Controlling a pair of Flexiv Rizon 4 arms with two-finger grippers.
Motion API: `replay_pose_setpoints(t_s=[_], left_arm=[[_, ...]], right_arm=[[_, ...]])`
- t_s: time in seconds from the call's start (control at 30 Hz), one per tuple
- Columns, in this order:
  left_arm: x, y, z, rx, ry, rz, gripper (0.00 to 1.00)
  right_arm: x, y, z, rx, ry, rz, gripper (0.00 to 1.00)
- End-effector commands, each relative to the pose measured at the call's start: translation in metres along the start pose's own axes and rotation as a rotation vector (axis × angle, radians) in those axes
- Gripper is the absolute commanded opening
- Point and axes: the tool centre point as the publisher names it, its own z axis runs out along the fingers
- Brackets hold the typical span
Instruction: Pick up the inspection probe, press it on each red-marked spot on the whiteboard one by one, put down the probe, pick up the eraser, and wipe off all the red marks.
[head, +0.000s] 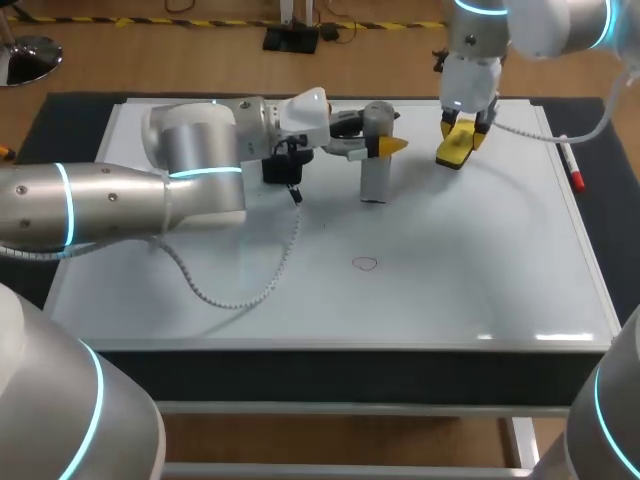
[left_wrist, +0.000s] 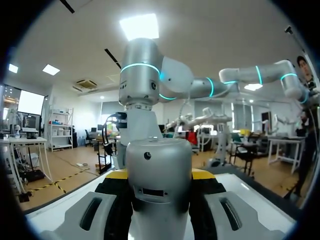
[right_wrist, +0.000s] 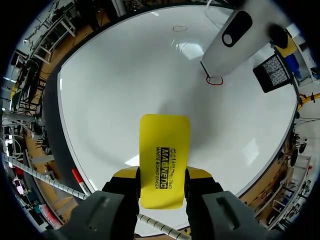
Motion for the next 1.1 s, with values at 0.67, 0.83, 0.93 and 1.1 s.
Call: replay_pose_setpoints(t_s=[0.67, 0.83, 0.93, 1.1], left_arm=[[-0.011, 0.013, -0.003, 0.008, -0.030, 0.002, 0.00], [-0.011, 0.012, -0.003, 0.005, -0.025, 0.003, 0.00], [-0.011, 0.012, -0.002, 0.005, -0.024, 0.004, 0.00], [-0.011, 0.011, -0.002, 0.001, -0.023, 0.005, 0.00]], right_arm=[[0.001, -0.001, -0.001, 0.001, 0.002, -0.002, 0.00], [0.001, -0.001, -0.001, 0.001, 0.002, -0.002, 0.00], [0.001, -0.001, -0.001, 0.001, 0.002, -0.002, 0.00], [0.001, -0.001, -0.001, 0.001, 0.002, -0.002, 0.00]])
